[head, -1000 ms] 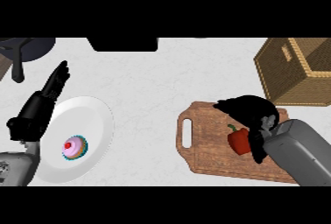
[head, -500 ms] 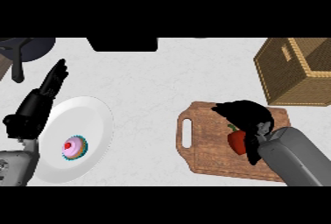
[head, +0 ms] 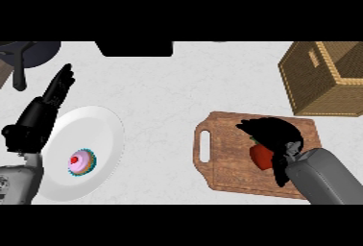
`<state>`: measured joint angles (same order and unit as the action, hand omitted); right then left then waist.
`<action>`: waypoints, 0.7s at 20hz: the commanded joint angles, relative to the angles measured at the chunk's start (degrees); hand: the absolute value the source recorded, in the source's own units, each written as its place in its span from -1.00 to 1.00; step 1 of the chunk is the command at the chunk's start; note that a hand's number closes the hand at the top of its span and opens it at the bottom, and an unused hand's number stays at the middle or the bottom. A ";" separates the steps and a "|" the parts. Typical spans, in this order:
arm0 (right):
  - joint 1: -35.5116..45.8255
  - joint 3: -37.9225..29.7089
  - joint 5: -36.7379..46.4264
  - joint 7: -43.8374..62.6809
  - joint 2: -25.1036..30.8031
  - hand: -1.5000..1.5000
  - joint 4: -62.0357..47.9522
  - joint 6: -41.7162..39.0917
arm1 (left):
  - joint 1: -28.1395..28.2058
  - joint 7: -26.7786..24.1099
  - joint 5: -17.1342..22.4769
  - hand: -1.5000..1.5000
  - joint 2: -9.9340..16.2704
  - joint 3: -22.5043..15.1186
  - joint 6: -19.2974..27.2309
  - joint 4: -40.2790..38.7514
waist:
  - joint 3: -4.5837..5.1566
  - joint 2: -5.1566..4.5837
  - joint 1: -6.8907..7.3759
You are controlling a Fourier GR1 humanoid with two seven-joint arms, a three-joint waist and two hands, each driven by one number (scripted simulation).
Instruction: Pick the bell pepper from the cutting board and place it in the basket
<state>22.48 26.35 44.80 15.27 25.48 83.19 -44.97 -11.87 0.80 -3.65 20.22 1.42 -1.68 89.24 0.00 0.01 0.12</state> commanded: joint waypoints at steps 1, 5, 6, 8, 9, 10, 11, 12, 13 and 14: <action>0.88 -2.56 2.34 0.96 -3.08 -1.00 -0.02 -2.50 | -0.05 -3.27 0.33 0.00 0.09 2.71 -2.73 -2.99 | 0.01 -0.01 -0.04; -1.77 -2.73 6.29 -4.74 -1.43 -1.00 -4.21 1.72 | 2.82 -0.48 -2.73 0.00 -2.82 0.60 -0.51 3.08 | 0.00 0.01 0.08; -0.99 -1.46 7.04 -1.28 -6.11 -1.00 -5.06 1.88 | 2.02 1.88 -2.80 0.00 -1.72 0.97 -1.35 4.02 | 0.00 0.00 0.14; 1.14 -2.81 8.98 -5.81 -4.19 -1.00 -9.41 2.24 | 0.54 -0.46 -3.34 0.00 -2.87 1.50 -1.45 1.00 | 0.00 -0.04 0.09; 1.53 -2.62 10.03 -8.44 -3.59 -1.00 -12.11 4.48 | 0.67 -0.18 -1.97 0.00 -2.50 2.79 -2.21 1.12 | -0.01 -0.06 0.17; 0.78 -4.27 9.37 -5.89 -4.15 -1.00 -8.28 0.15 | 1.64 -1.09 -2.23 0.00 -2.19 3.60 -2.72 1.49 | 0.00 -0.01 0.04; -5.41 -2.00 10.52 -8.21 -1.01 -1.00 -6.26 5.36 | -0.52 -2.73 -3.61 0.00 -2.84 2.43 -1.78 -2.17 | 0.00 -0.02 -0.30; -3.18 -4.73 9.64 -7.91 -3.40 1.00 -6.90 3.67 | 2.55 1.85 -2.27 0.00 -2.18 2.93 -3.54 4.87 | 0.00 0.03 0.03; -0.84 -6.32 8.57 -7.91 -3.84 1.00 -8.00 0.93 | 0.53 3.39 -3.00 0.00 -2.51 2.41 -3.20 4.55 | 0.00 0.01 0.02; -1.77 -5.13 9.21 -4.54 -8.49 1.00 -9.57 3.09 | 0.07 2.11 -2.78 0.00 -3.38 2.31 -2.91 2.30 | 0.00 -0.02 0.01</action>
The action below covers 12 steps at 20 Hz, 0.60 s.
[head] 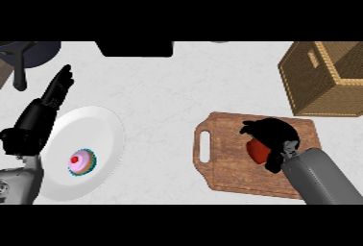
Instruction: Pick the bell pepper from the cutting board and place it in the basket
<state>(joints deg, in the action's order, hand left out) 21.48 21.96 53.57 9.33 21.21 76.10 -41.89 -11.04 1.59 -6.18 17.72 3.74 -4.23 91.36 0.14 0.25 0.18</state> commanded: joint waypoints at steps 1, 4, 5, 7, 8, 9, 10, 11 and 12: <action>-1.52 -1.31 0.15 -1.25 -2.22 1.00 -1.10 -0.33 | -0.70 -0.64 -2.54 0.00 -2.71 -0.96 1.96 -1.30 | -0.14 -0.26 -0.16; 1.16 -0.28 3.65 -8.93 1.33 1.00 -7.38 4.38 | -3.23 -3.15 -1.82 0.00 -1.69 0.52 0.03 -5.76 | -0.15 -0.38 -0.09; -2.54 1.55 4.94 -5.30 -0.80 1.00 -1.46 3.31 | 0.16 -2.10 -0.55 0.00 -0.81 1.34 -1.65 -1.60 | -0.14 -0.23 -0.10; 1.38 0.67 5.89 -10.83 0.74 1.00 -8.25 6.87 | -1.75 -0.72 0.21 0.00 0.89 2.93 -2.68 -2.01 | -0.15 -0.33 0.19; 0.75 2.93 7.52 -10.00 -2.28 1.00 -10.61 10.00 | 0.29 1.02 0.73 0.00 -0.24 1.78 -2.70 1.37 | -0.17 -0.33 0.52; 2.37 0.23 7.02 -9.57 -1.54 1.00 -7.01 6.88 | -2.63 -0.33 0.63 0.00 0.21 2.92 -3.38 -2.78 | -0.14 -0.29 0.00; 2.24 0.68 7.82 -11.42 -1.56 1.00 -9.10 9.98 | -2.77 -3.48 -1.42 0.00 -1.72 1.54 -1.42 -6.08 | -0.14 -0.36 -0.04; 2.14 -4.23 5.94 -18.87 8.52 1.00 -12.04 13.42 | -2.17 -1.43 -0.84 0.00 -0.68 1.79 -1.67 -2.57 | -0.19 -0.46 0.16; 1.17 -9.30 3.71 -22.64 15.14 1.00 -13.19 15.87 | -1.49 -1.45 -0.86 0.00 -0.08 1.70 -1.86 -1.25 | -0.36 -0.81 0.15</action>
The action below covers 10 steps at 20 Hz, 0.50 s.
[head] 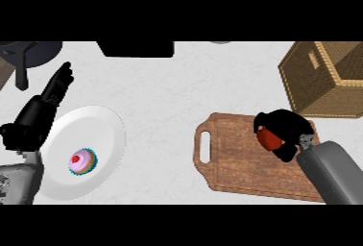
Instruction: Pick the bell pepper from the cutting board and place it in the basket
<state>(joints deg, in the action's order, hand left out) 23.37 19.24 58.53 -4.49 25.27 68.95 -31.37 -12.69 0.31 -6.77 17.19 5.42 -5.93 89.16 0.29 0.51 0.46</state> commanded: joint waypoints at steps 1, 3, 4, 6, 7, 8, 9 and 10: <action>-0.19 -10.94 -2.96 -9.71 14.84 1.00 -6.27 5.71 | 1.19 -0.36 -0.30 0.00 -1.13 -0.06 1.13 0.07 | -0.57 -1.22 -1.18; -0.60 -15.95 -4.27 -11.11 19.25 1.00 -10.43 8.08 | 1.15 -0.52 0.55 0.00 0.03 1.15 0.53 0.80 | -0.97 -1.79 -1.57; 0.04 -17.92 -4.85 -11.06 20.35 1.00 -11.75 8.92 | 0.93 -0.32 0.40 0.00 -0.21 1.27 1.04 0.73 | -1.24 -2.24 -1.87; -0.57 -20.73 -5.79 -15.42 23.73 1.00 -15.63 12.24 | 0.82 -1.07 0.28 0.00 -0.22 1.14 1.02 0.85 | -1.30 -2.62 -1.35; 0.73 -23.20 -7.00 -16.98 25.70 1.00 -16.98 13.09 | 0.94 -1.01 0.27 0.00 -0.26 0.75 0.68 1.06 | -1.30 -2.46 -1.03; 0.27 -24.55 -7.26 -18.03 26.40 1.00 -19.32 15.12 | 1.16 -1.08 0.07 0.00 -0.90 0.10 0.89 1.58 | -1.39 -2.60 -0.53; 0.70 -26.29 -7.92 -19.46 28.00 1.00 -21.07 16.24 | 1.61 -1.38 -0.17 0.00 -1.01 0.11 1.07 0.96 | -1.33 -2.77 -0.33; 0.51 -27.45 -8.16 -21.10 28.49 1.00 -23.01 18.74 | 1.94 -1.74 0.06 0.00 -0.85 0.15 0.66 0.91 | -1.32 -2.80 0.33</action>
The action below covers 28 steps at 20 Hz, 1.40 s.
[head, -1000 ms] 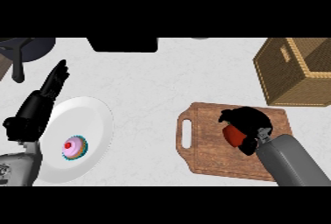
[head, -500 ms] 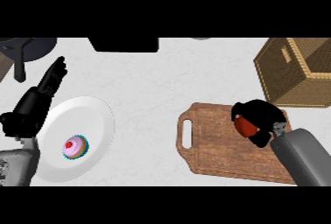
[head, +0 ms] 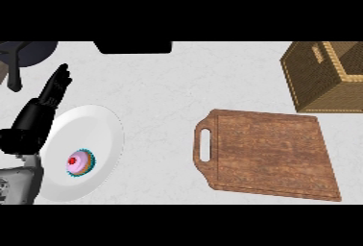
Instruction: Pick the bell pepper from the cutting board and place it in the basket
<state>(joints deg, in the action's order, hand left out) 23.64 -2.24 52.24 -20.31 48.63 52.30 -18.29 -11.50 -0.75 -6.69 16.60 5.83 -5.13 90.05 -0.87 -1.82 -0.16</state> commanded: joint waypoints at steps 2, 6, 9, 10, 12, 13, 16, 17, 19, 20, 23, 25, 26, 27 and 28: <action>1.76 -10.07 -4.82 -8.00 6.24 1.00 -9.27 7.75 | -0.30 -0.07 -0.22 0.00 -0.16 -0.50 -0.06 0.63 | -0.32 -0.29 0.99; 7.16 -19.41 -13.64 -13.59 6.77 1.00 -13.96 8.94 | -0.81 -0.09 0.31 0.00 -0.01 -0.80 -1.04 0.49 | -0.21 0.19 1.74; 10.23 -25.09 -21.41 -20.03 7.05 1.00 -17.77 3.18 | -0.97 0.39 0.32 0.00 0.16 -0.54 -1.04 0.03 | -0.07 0.47 1.84; 12.49 -26.42 -22.94 -20.49 8.00 1.00 -18.88 1.17 | -0.72 -0.48 0.13 0.00 -0.72 -1.17 -0.71 0.07 | 0.08 0.34 2.79; 14.62 -28.83 -26.34 -24.00 10.36 1.00 -21.19 -4.44 | -0.97 -0.62 -0.37 0.00 -0.78 -1.38 -0.44 -0.22 | 0.22 0.49 2.59; 15.37 -29.22 -26.73 -25.13 12.06 1.00 -22.83 -6.65 | -0.99 -0.42 -0.83 0.00 -0.42 -2.12 -1.08 -0.04 | 0.27 0.43 2.89; 18.92 -29.49 -27.05 -27.27 14.92 1.00 -25.79 -9.23 | -2.68 -0.62 -1.35 0.00 -1.84 -2.97 -0.18 -1.10 | 0.38 -0.09 3.66; 19.37 -29.35 -27.48 -28.76 16.99 1.00 -26.21 -12.19 | -2.73 0.40 -1.11 0.00 -0.94 -2.21 -0.39 -0.26 | 0.40 0.32 3.60; 22.01 -28.15 -27.68 -28.28 17.97 1.00 -27.01 -15.13 | -2.89 0.15 -1.48 0.00 -1.51 -3.18 -0.73 -1.45 | 0.50 0.19 3.90; 24.90 -27.80 -28.13 -25.87 17.85 1.00 -27.17 -15.91 | -2.43 -0.59 -1.06 0.00 -1.85 -3.42 -1.00 -0.61 | 0.60 0.35 4.85; 28.50 -25.60 -28.30 -23.65 19.73 1.00 -27.66 -21.07 | -3.22 0.50 -0.59 0.00 -0.80 -2.89 -2.10 -1.46 | 0.70 0.35 4.92; 29.31 -23.58 -27.58 -23.24 20.33 1.00 -28.17 -22.92 | -3.06 -0.19 -0.88 0.00 -1.10 -2.50 -1.27 -1.50 | 0.70 0.47 4.33; 31.68 -22.50 -27.60 -21.44 19.56 1.00 -27.45 -23.74 | -3.94 -0.12 -0.63 0.00 -0.76 -2.39 -1.76 -1.91 | 0.77 0.35 4.98; 31.34 -21.49 -27.25 -22.23 17.89 1.00 -27.78 -23.01 | -3.23 -0.94 -1.16 0.00 -1.05 -2.61 -1.42 -2.56 | 0.74 0.45 4.36; 34.15 -19.98 -26.57 -19.63 18.76 1.00 -26.80 -24.16 | -4.64 -1.80 -2.01 0.00 -1.80 -2.49 -0.14 -5.18 | 0.86 0.35 3.88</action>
<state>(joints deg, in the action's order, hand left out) 53.01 -25.34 24.77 -37.08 66.89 25.75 -32.43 -14.63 -1.31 -7.72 15.45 3.29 -6.33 87.87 -0.17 -1.39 4.18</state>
